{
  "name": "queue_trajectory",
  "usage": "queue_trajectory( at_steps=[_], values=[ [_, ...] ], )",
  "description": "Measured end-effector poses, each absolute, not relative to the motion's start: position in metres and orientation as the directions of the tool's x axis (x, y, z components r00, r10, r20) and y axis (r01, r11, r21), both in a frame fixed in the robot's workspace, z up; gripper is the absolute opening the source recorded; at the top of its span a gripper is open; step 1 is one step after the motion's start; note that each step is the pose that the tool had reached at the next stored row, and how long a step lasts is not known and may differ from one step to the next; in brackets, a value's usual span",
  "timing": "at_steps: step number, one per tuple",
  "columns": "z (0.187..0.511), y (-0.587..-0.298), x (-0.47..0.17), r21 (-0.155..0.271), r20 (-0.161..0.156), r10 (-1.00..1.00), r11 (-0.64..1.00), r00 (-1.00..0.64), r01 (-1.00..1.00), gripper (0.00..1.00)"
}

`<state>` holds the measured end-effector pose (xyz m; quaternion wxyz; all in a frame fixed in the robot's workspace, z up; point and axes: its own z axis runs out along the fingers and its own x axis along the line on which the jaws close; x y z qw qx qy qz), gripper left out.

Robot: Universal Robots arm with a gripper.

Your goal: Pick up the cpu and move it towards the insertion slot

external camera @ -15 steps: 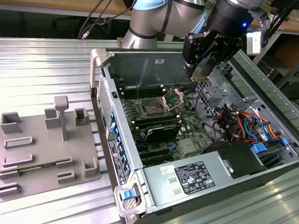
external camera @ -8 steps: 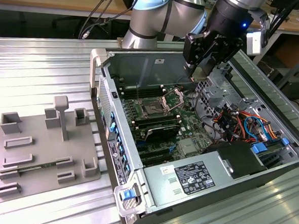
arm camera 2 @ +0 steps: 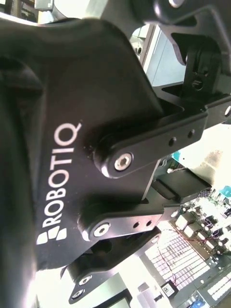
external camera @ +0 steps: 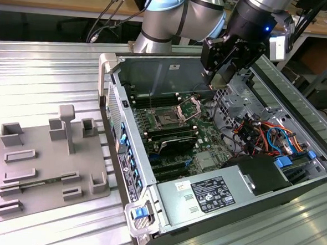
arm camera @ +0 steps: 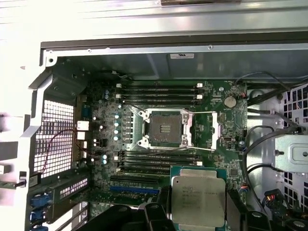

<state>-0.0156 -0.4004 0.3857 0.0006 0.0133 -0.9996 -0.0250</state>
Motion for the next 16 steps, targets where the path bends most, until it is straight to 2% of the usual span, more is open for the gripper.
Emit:
queue_trajectory(
  at_steps=[16],
  values=[
    [0.3781, -0.3948, -0.0149, 0.05, 0.0, -0.027, 0.998, -1.0, -0.027, 0.55]
  ],
)
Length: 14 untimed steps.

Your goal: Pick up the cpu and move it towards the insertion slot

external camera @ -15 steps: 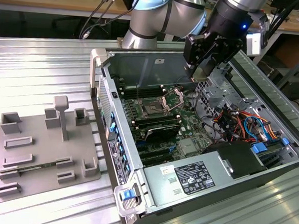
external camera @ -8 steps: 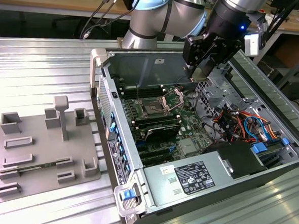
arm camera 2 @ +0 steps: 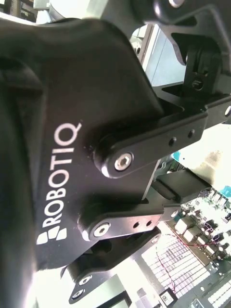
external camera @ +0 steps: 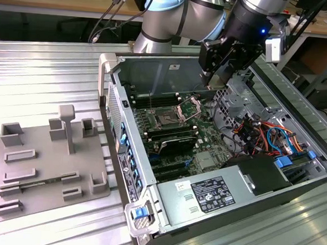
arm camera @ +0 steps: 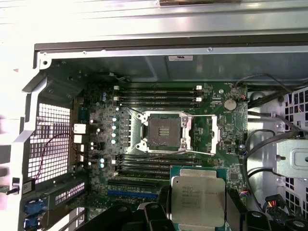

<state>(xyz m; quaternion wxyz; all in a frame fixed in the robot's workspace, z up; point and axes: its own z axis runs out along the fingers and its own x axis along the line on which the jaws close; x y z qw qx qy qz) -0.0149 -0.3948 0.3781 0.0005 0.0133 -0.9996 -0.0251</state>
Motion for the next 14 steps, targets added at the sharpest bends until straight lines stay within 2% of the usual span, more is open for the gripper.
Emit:
queue_trajectory(
  at_steps=[14],
  values=[
    [0.3717, -0.3903, -0.0149, 0.05, 0.0, -0.027, 0.998, -1.0, -0.027, 0.55]
  ],
)
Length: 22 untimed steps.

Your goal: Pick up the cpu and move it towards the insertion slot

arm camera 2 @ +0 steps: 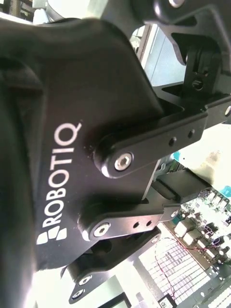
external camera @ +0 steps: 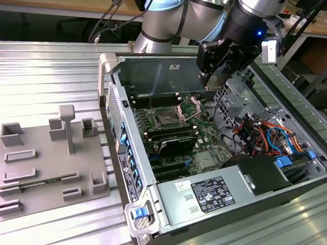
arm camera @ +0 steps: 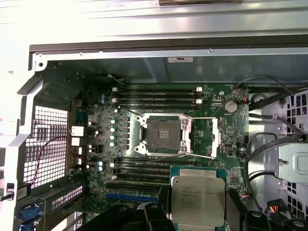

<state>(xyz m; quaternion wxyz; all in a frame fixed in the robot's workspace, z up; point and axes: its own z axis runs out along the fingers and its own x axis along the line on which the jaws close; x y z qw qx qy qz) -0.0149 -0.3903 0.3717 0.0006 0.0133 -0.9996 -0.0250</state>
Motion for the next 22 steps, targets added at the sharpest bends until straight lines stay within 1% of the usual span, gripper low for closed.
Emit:
queue_trajectory(
  at_steps=[22],
  values=[
    [0.3628, -0.3852, -0.0149, 0.05, 0.0, -0.027, 0.998, -1.0, -0.027, 0.55]
  ],
)
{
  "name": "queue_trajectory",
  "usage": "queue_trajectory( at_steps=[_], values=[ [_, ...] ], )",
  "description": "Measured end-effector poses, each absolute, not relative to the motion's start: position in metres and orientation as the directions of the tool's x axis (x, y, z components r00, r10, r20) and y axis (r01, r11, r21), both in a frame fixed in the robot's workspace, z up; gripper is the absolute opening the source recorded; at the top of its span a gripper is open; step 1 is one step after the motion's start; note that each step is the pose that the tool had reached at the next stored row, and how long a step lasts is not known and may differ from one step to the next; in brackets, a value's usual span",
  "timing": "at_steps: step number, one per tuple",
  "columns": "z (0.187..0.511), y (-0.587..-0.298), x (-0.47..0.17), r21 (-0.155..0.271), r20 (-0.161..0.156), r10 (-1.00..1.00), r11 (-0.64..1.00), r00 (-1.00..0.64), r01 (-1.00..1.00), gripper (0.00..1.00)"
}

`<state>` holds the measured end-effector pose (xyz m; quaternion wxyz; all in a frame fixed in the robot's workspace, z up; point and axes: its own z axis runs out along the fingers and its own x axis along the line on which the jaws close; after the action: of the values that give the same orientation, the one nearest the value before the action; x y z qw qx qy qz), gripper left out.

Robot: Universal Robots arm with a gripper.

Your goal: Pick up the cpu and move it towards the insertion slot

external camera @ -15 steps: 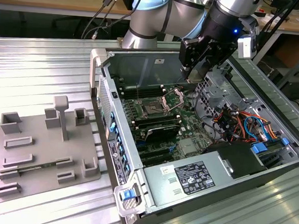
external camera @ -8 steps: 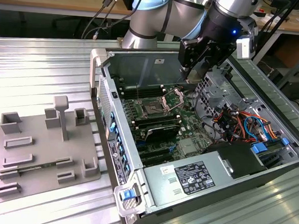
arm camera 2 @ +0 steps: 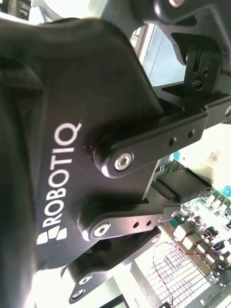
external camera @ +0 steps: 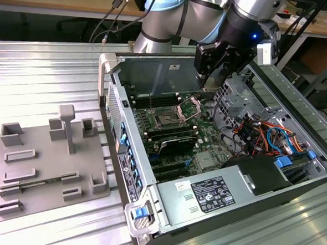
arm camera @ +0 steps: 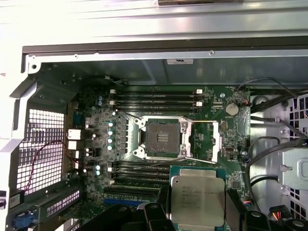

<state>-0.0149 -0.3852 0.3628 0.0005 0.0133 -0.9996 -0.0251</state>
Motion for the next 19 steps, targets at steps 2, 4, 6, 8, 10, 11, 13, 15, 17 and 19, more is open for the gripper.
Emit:
queue_trajectory(
  at_steps=[2, 4, 6, 8, 10, 11, 13, 15, 17, 19],
  values=[
    [0.362, -0.3849, -0.0149, 0.05, 0.0, -0.027, 0.998, -1.0, -0.027, 0.55],
    [0.3613, -0.3846, -0.0149, 0.05, 0.0, -0.027, 0.998, -1.0, -0.027, 0.55],
    [0.3602, -0.3842, -0.0149, 0.05, 0.0, -0.027, 0.998, -1.0, -0.027, 0.55],
    [0.3596, -0.3839, -0.0149, 0.05, 0.0, -0.027, 0.998, -1.0, -0.027, 0.55],
    [0.359, -0.3835, -0.0149, 0.05, 0.0, -0.027, 0.998, -1.0, -0.027, 0.55],
    [0.3585, -0.3833, -0.0149, 0.05, 0.0, -0.027, 0.998, -1.0, -0.027, 0.55],
    [0.3574, -0.3829, -0.0149, 0.05, 0.0, -0.027, 0.998, -1.0, -0.027, 0.55],
    [0.3569, -0.3826, -0.0149, 0.05, 0.0, -0.027, 0.998, -1.0, -0.027, 0.55],
    [0.3559, -0.3823, -0.0149, 0.05, 0.0, -0.027, 0.998, -1.0, -0.027, 0.55],
    [0.3551, -0.382, -0.0148, 0.05, 0.0, -0.027, 0.998, -1.0, -0.027, 0.55]
  ],
)
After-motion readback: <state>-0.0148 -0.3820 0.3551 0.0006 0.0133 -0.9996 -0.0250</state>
